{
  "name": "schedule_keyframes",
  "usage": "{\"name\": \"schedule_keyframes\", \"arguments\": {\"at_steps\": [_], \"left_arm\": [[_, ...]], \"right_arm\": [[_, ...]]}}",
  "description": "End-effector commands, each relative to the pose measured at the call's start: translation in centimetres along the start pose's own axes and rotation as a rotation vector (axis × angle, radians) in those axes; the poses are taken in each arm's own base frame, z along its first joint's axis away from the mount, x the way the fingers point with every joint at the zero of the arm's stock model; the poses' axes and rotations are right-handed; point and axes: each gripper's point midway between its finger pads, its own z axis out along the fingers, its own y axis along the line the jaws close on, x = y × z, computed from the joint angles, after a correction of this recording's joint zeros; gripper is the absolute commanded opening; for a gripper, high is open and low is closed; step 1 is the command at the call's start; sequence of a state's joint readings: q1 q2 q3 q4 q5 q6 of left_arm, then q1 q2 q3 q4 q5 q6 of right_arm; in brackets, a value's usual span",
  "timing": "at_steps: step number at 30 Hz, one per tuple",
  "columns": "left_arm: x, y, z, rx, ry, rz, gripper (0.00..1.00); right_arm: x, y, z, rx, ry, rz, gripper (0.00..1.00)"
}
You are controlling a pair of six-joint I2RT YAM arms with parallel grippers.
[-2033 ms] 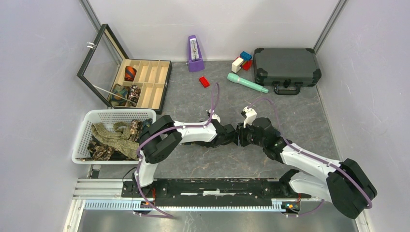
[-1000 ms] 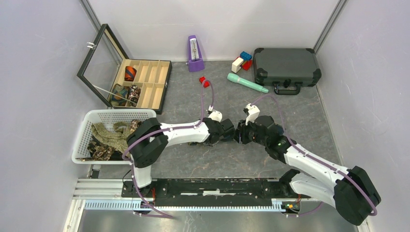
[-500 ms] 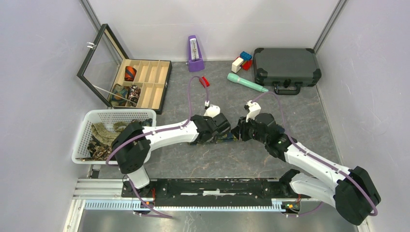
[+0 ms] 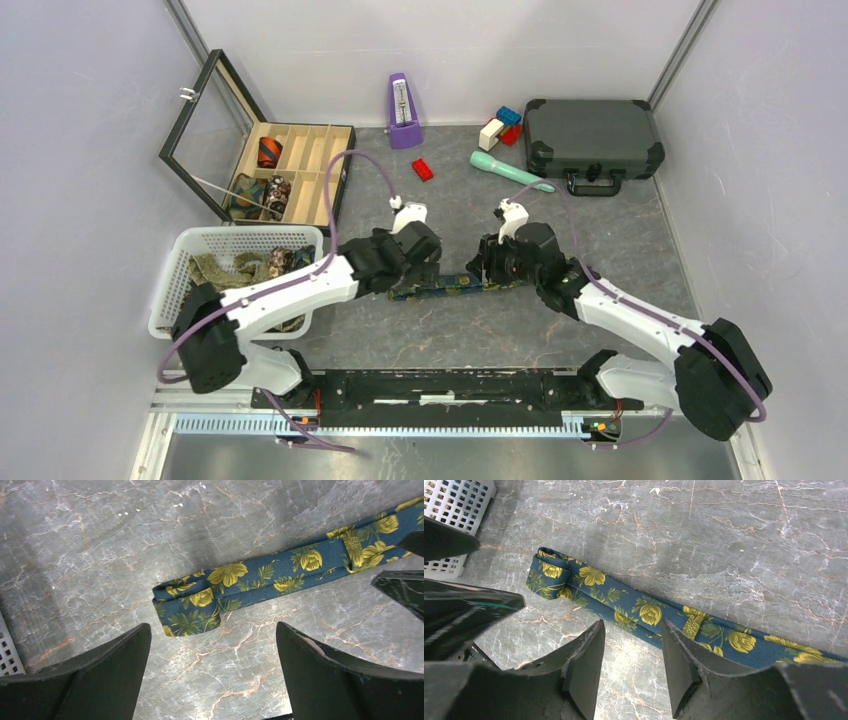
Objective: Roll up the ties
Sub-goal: Roll the tie at the center of the board.
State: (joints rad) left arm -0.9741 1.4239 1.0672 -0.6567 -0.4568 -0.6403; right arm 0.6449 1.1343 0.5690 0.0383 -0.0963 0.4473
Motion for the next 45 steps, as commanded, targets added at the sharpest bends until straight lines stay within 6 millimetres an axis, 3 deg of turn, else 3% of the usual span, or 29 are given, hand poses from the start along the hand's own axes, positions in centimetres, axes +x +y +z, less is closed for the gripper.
{"name": "schedule_keyframes", "arguments": {"at_steps": [1, 7, 14, 25, 45], "left_arm": [[-1.3, 1.6, -1.7, 0.061, -0.055, -0.022, 1.00], [-1.3, 4.2, -2.4, 0.091, -0.076, -0.095, 1.00], [0.0, 6.6, -1.7, 0.067, -0.064, -0.133, 1.00], [1.8, 7.7, -0.7, 0.078, -0.037, -0.165, 0.99], [3.4, 8.5, 1.0, 0.053, -0.029, -0.216, 0.97]], "right_arm": [[-3.0, 1.9, 0.9, -0.066, -0.058, 0.005, 0.53], [-3.1, 3.7, 2.2, -0.105, -0.037, 0.000, 0.62], [-2.4, 6.7, 4.8, -0.149, 0.013, -0.007, 0.65], [-0.9, 9.2, 8.0, -0.171, 0.083, 0.002, 0.65], [1.5, 9.7, 10.9, -0.123, 0.154, 0.027, 0.63]]}}
